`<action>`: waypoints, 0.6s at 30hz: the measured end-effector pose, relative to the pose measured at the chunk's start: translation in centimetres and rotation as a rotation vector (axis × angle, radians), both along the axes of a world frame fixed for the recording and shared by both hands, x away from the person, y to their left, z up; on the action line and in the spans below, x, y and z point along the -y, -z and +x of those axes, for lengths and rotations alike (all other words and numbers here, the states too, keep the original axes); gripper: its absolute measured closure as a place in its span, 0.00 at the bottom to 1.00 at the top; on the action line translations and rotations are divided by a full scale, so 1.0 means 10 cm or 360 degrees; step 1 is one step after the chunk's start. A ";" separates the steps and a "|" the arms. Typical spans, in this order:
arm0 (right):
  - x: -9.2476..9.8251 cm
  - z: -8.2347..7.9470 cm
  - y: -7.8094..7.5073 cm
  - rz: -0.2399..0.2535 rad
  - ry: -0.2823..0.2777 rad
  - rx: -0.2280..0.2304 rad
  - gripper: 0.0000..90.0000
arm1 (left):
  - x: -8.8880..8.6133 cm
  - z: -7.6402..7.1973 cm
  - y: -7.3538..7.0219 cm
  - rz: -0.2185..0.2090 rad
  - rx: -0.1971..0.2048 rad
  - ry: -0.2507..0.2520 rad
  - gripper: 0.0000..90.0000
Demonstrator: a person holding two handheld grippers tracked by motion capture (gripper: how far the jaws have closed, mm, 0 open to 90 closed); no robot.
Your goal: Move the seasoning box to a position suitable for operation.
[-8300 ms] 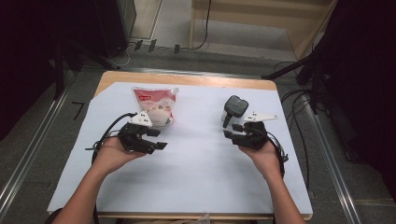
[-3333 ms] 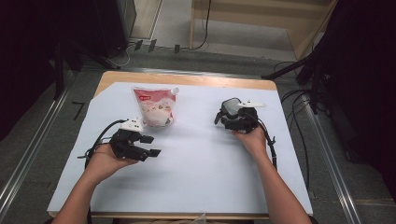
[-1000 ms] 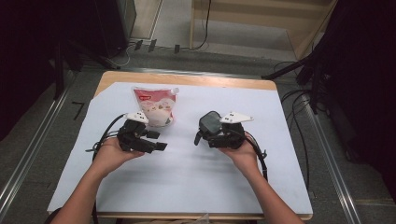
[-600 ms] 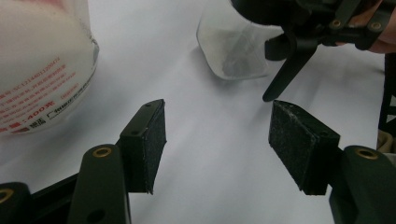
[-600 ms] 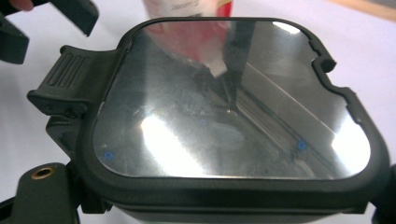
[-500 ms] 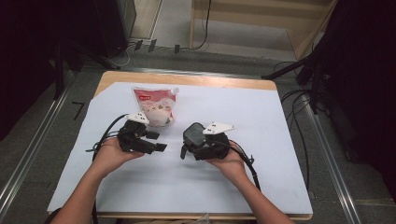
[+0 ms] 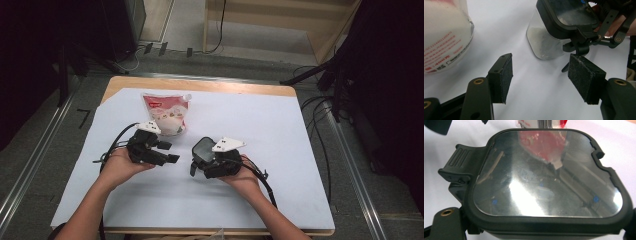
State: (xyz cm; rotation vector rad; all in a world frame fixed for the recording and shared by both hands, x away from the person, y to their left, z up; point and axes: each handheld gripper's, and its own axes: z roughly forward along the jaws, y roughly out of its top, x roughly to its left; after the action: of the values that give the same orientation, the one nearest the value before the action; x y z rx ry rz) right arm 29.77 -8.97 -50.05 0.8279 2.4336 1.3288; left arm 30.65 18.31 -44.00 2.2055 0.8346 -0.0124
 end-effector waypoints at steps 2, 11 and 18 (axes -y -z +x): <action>0.00 -0.01 0.00 -0.0011 -0.0005 0.0005 0.17 | 0.00 0.00 0.00 0.0004 -0.0001 -0.0001 0.42; 0.01 0.00 -0.01 -0.0017 -0.0015 -0.0041 0.15 | 0.00 0.00 0.00 0.0003 0.0001 0.0001 0.42; 0.09 -0.08 -0.03 -0.0071 0.0008 -0.0111 0.10 | -0.02 -0.01 -0.03 -0.0015 -0.0001 0.0005 0.44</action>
State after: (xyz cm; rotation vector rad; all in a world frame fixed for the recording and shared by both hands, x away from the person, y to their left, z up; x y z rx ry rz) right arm 28.93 -9.85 -49.71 0.8826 2.5024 1.2596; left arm 30.54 18.55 -43.73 2.1979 0.8301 -0.0187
